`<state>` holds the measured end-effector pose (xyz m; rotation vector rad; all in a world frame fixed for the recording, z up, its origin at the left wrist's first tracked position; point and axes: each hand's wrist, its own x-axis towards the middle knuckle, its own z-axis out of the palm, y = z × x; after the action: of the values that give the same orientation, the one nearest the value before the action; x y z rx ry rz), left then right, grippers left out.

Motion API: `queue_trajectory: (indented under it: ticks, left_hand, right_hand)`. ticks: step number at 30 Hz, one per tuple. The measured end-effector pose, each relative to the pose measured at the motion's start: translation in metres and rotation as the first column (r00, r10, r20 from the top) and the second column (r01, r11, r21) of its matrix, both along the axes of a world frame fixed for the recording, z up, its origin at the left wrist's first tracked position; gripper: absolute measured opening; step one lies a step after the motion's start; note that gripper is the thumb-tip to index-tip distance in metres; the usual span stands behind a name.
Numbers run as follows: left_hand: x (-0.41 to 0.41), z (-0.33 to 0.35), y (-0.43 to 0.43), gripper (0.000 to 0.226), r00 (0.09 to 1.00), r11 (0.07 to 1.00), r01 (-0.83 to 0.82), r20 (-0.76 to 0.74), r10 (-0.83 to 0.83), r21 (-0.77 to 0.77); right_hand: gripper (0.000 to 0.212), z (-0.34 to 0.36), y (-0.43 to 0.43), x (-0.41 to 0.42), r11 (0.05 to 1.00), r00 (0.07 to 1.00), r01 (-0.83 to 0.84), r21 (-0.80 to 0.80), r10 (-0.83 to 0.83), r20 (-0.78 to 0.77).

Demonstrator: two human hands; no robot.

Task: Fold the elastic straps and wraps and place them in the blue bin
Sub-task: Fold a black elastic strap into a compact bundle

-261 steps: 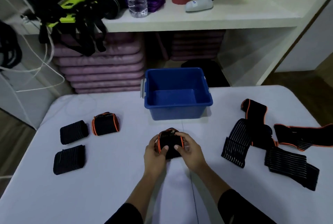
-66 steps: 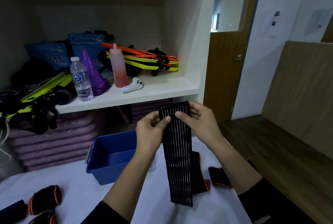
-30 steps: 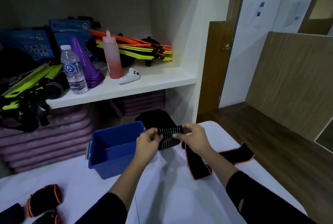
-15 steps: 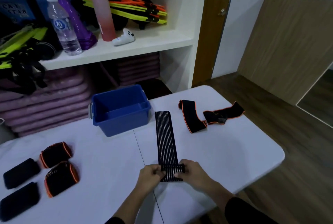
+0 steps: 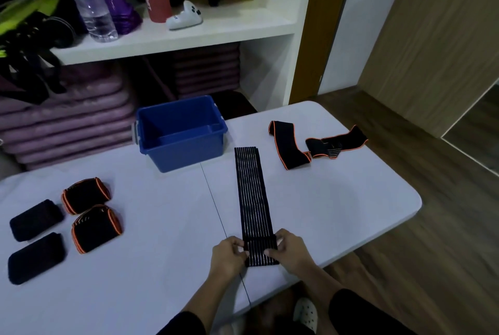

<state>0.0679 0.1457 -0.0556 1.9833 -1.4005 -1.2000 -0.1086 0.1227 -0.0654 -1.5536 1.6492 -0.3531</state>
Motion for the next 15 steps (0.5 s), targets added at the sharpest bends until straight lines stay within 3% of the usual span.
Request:
queue_trajectory:
  ticks: [4,6,9,11,15]
  left_hand:
    - [-0.002,-0.001,0.006,0.024,0.996,0.998,0.028,0.085,-0.023,-0.05]
    - [-0.002,-0.003,0.01,0.033,0.973,0.981,0.123,0.211,-0.09,-0.148]
    - [0.0,-0.008,0.012,0.038,0.896,0.896,0.346,0.382,-0.227,-0.279]
    - [0.001,-0.012,0.011,0.032,0.834,0.833,0.465,0.465,-0.298,-0.301]
    - [0.011,-0.015,0.011,0.038,0.724,0.736,0.616,0.571,-0.388,-0.281]
  right_hand:
    - [0.037,-0.004,0.004,0.001,1.0,0.999,0.013,-0.01,-0.014,-0.03]
    - [0.042,-0.006,0.007,0.001,0.993,0.996,-0.036,-0.11,0.026,-0.084]
    - [0.035,-0.006,0.009,-0.002,0.938,0.972,-0.203,-0.279,0.158,-0.177]
    - [0.024,-0.005,0.008,-0.005,0.898,0.939,-0.331,-0.289,0.283,-0.196]
    - [0.048,-0.004,0.001,-0.017,0.84,0.865,-0.495,-0.224,0.453,-0.215]
